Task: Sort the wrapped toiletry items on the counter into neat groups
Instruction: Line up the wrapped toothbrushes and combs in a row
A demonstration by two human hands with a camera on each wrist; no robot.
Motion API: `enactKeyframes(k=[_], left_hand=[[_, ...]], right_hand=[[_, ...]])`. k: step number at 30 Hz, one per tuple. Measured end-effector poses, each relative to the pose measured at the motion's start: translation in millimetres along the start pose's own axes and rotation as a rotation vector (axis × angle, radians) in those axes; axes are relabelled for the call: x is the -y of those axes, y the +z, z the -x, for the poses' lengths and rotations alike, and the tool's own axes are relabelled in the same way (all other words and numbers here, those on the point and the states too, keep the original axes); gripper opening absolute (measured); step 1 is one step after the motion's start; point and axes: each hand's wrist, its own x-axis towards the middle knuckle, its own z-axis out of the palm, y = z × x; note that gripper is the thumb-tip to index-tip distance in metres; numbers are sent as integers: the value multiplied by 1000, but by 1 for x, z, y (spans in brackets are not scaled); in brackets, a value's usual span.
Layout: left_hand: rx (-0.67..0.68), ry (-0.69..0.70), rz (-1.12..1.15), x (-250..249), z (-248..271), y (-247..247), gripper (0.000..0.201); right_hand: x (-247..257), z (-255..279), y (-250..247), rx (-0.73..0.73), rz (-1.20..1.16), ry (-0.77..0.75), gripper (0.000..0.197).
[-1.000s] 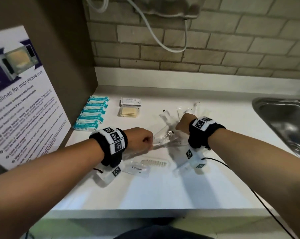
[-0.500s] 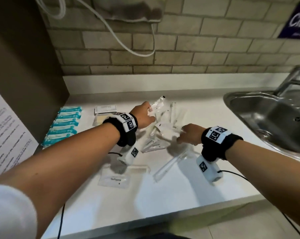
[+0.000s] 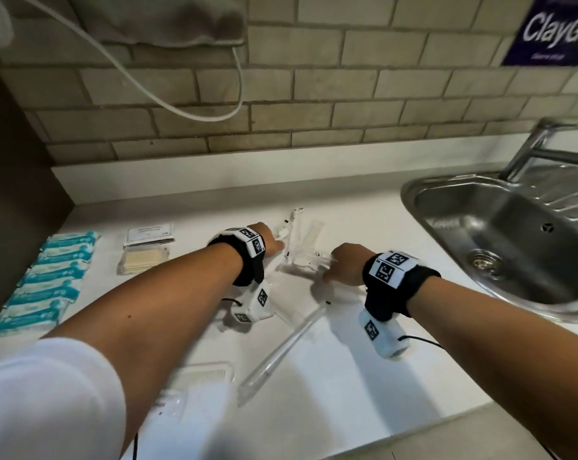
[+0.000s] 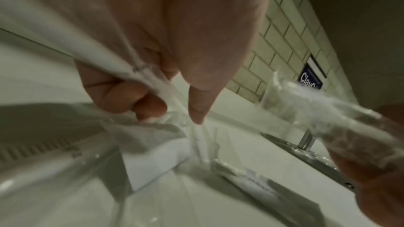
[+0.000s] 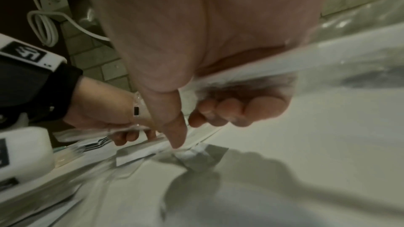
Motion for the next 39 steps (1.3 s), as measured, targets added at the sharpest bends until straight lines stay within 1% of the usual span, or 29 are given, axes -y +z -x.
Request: enactKeyframes(k=[1,4,6,8,10,12,14,15,16,17,20,21,23,24,26,29,31,33,35,36,38,39], left_hand=[[25,-17,-17,-2,-4,3,35],[59,-48,-86,-10,-15,3,32],[11,-22,-43,-15,-26,-1,32],[-65,28,60,-19,-31,-14,24],[-137,47,128,-20,-34,-29,18],[-151,39,174,-17,-35,-39,23],[-121,28,182,-12,-35,-42,37],[-91,36,185,-11,-32,-41,37],[-60,43,193,-9,-32,-37,32],[-31,54,214,-7,-31,-33,26],[22,59,298,-4,-28,-16,29],[27,58,312,-4,-27,-11,31],[26,50,306,-2,-24,-4,42],[35,44,289,-2,-23,-2,47],[40,28,260,-1,-21,0,49],[-41,36,192,-2,-22,1,40],[-122,65,154,-7,-25,1,36],[-184,95,156,-16,-27,-1,22],[-173,118,181,-29,-32,-3,15],[-158,129,198,-34,-38,-4,19],[-132,115,231,-42,-48,1,38],[-124,106,237,-46,-54,4,44]], right_hand=[[-4,-5,-2,0,-4,-7,38],[-12,-18,-9,-11,-12,-37,34],[-13,-25,-15,-28,-11,-63,34],[-8,-28,-20,-24,-33,-116,34],[0,-28,-22,75,-99,-214,37],[11,-21,-16,231,-159,-299,47],[19,-15,-6,352,-186,-386,50],[22,-13,-2,407,-201,-421,49],[22,-12,3,453,-209,-439,49],[21,-11,5,481,-204,-441,50],[13,-7,12,494,-113,-410,49],[10,-7,14,484,-90,-408,45],[5,-8,13,448,-77,-405,34],[2,-9,10,419,-83,-396,28],[-4,-11,-2,326,-89,-378,24],[-16,-16,-29,128,-51,-308,35],[-27,-24,-50,35,-33,-251,31],[-38,-31,-69,-39,-59,-202,28],[-47,-34,-86,-96,-134,-176,34],[-51,-34,-93,-118,-183,-168,36],[-57,-35,-103,-159,-250,-155,36],[-61,-36,-107,-184,-261,-152,36]])
